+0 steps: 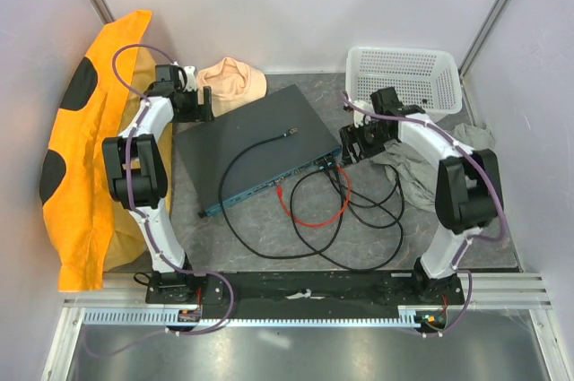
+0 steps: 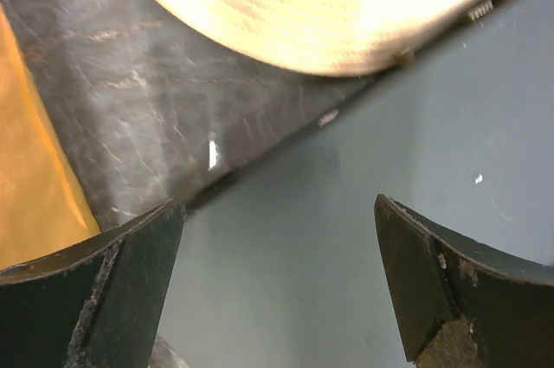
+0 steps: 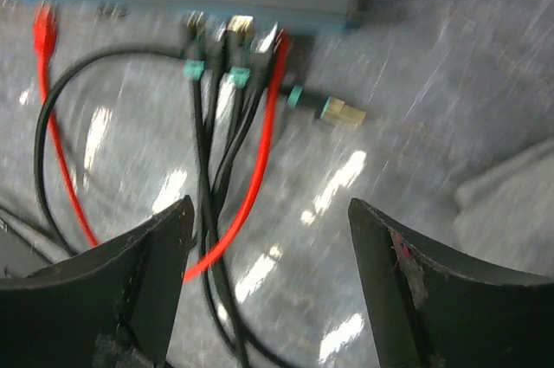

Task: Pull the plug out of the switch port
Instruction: Pull the connector from the switch port.

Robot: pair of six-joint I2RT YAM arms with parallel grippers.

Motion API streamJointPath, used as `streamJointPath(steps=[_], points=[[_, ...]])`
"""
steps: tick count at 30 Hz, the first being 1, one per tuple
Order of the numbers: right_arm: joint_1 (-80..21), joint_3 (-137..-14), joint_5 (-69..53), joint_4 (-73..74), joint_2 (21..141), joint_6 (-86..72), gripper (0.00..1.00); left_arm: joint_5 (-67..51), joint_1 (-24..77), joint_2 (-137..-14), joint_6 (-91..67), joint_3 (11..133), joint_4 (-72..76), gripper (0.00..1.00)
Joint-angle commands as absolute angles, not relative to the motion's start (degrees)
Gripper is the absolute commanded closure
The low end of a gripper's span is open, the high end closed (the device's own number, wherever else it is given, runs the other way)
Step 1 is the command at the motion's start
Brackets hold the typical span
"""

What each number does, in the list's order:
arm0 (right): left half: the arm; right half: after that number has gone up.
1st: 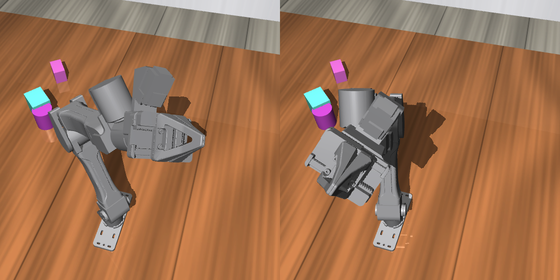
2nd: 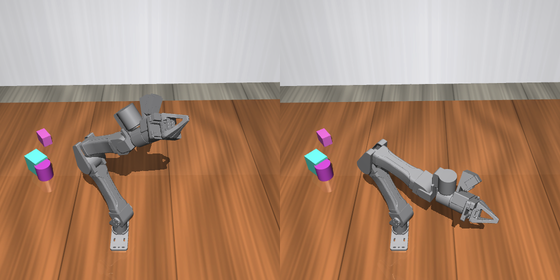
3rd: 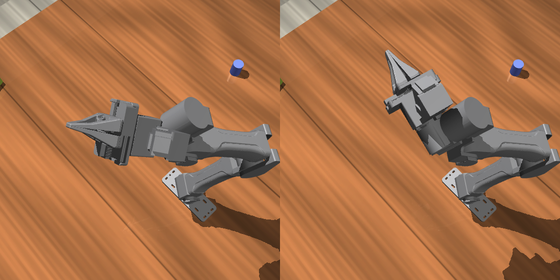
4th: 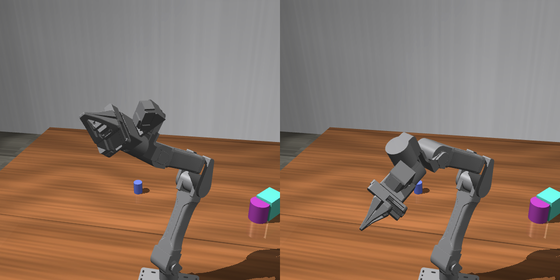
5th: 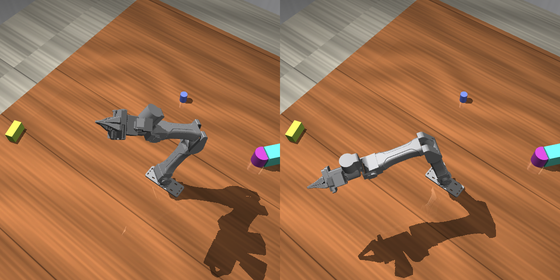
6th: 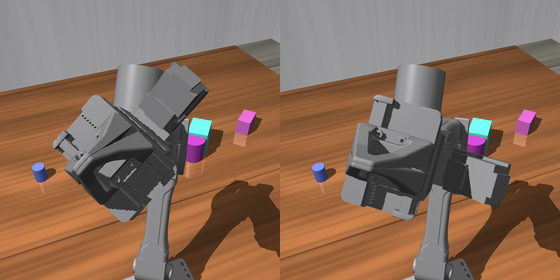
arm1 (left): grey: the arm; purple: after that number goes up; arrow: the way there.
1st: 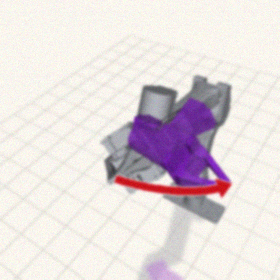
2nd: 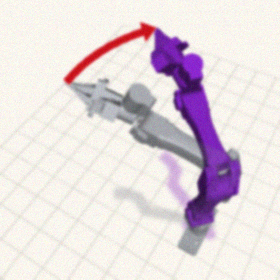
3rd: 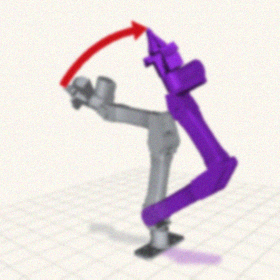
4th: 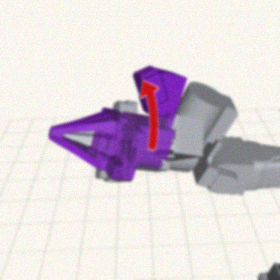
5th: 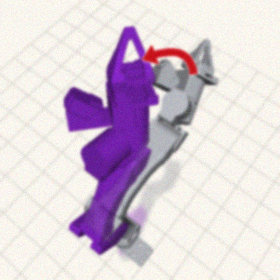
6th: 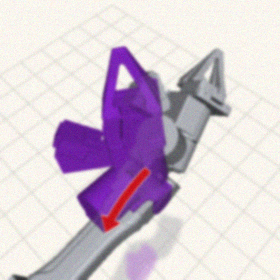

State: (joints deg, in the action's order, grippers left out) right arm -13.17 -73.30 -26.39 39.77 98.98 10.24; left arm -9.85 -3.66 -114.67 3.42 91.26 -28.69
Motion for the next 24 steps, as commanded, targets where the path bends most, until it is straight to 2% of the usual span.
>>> streamJointPath(steps=[1, 12, 24], points=[[-13.27, -82.35, -25.4, 37.97, 106.15, 7.39, 0.2, -15.98, -3.52, -115.93, 2.55, 93.69, -30.14, 0.03], [-15.91, -87.53, -30.76, 36.3, 114.78, 5.19, 0.19, -20.21, -3.43, -113.03, 1.23, 82.8, -33.14, 0.09], [-16.08, -96.32, -29.79, 35.77, 121.64, 4.75, 0.15, -24.96, -0.62, -105.92, 1.49, 72.69, -33.14, 0.1]])
